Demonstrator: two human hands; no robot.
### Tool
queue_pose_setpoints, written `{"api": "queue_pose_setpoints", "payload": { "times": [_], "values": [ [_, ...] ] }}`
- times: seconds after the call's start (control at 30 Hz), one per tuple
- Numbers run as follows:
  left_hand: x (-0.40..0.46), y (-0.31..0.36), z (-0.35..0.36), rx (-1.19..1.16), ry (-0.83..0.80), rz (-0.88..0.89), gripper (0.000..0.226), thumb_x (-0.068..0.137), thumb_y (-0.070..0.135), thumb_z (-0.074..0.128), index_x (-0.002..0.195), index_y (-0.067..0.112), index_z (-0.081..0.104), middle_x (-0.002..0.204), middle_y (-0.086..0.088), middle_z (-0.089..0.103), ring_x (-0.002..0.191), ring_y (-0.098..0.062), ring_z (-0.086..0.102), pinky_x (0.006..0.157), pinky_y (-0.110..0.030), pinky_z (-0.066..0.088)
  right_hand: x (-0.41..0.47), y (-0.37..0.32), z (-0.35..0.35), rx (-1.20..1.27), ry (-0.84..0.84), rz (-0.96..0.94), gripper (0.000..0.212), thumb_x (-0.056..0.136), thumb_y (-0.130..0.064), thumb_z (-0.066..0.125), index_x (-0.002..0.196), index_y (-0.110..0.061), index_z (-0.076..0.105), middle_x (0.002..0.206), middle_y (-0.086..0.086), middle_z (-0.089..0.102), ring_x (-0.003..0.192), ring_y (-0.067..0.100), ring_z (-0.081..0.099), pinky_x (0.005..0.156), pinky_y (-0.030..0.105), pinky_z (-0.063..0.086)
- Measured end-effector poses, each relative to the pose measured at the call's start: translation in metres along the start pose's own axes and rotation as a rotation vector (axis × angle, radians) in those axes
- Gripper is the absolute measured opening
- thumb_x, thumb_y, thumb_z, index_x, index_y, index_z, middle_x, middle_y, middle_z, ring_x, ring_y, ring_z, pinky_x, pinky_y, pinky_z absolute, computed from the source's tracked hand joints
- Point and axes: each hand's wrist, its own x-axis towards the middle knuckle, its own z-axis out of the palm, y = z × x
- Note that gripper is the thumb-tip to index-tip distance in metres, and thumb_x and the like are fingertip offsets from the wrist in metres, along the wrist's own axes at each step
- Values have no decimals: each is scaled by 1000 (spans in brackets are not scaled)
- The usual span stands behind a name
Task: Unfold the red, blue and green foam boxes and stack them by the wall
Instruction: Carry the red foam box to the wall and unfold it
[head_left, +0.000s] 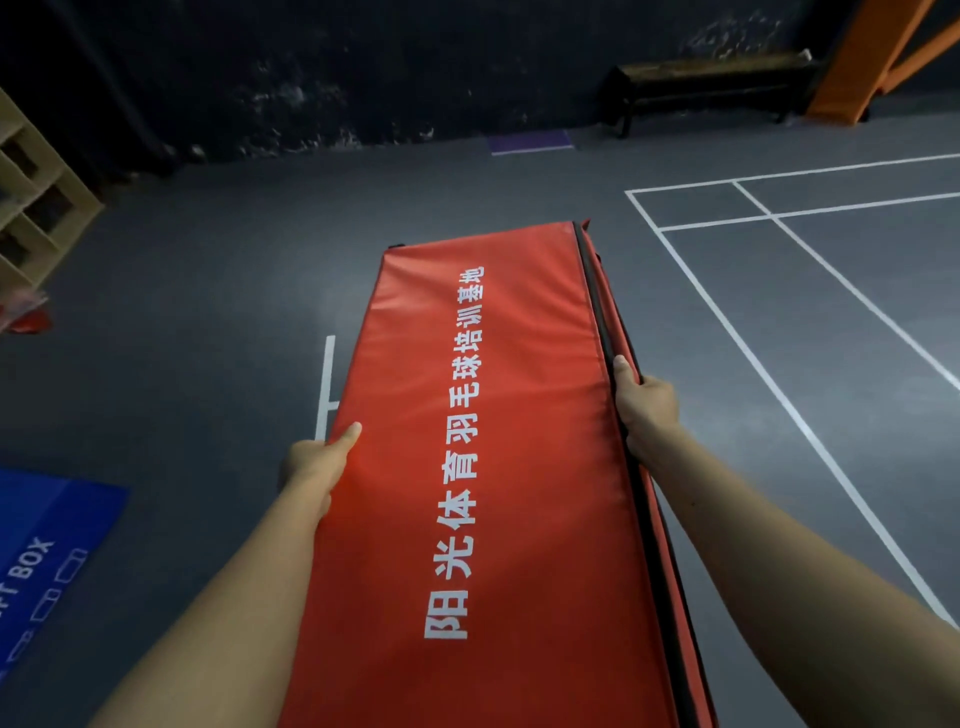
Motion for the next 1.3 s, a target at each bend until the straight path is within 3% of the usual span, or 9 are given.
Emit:
{"api": "queue_pose_setpoints", "payload": {
  "times": [0.1,0.27,0.5,0.63,0.87,1.03,1.3],
  "values": [
    [42,45,15,-42,-1,-36,56,77,61,77,76,7,64,80,-7,67,70,-27,61,68,-36,49,52,-40,32,12,-19,-10,55,95,-52,60,76,-1,68,66,10,57,63,22,54,59,33,41],
    [116,118,43,-92,4,-38,56,74,63,78,84,9,71,90,-8,71,84,-31,67,71,-36,50,134,-98,87,32,-9,-54,61,94,-51,61,72,5,62,63,12,48,58,20,47,57,33,36],
    [247,216,82,-119,-39,-19,57,72,63,79,84,9,72,89,-7,72,86,-31,69,82,-39,56,245,-175,183,36,0,-99,48,95,-47,62,72,-5,62,62,9,47,54,19,44,56,32,35],
    [322,293,103,-94,-37,4,75,68,69,78,113,9,72,113,-10,73,101,-32,69,86,-36,53,321,-219,234,57,29,-78,53,94,-49,62,68,-3,62,60,7,48,55,19,46,56,32,37],
    [420,419,142,-35,-14,75,61,71,67,77,91,9,75,99,-12,75,93,-32,70,80,-35,52,436,-288,298,112,36,-52,51,97,-46,61,59,-12,53,54,1,46,47,16,41,50,28,34],
    [486,500,186,-7,25,75,68,70,69,76,101,8,75,101,-12,75,93,-33,71,80,-35,54,540,-322,343,136,10,-32,51,91,-53,63,80,-3,69,63,7,49,57,19,46,57,34,39],
    [591,623,264,24,65,-3,77,72,68,77,115,4,71,116,-17,72,105,-37,68,91,-41,55,713,-403,425,92,-53,-33,49,93,-51,62,67,-10,61,59,4,51,53,20,47,54,30,39]
  ]
}}
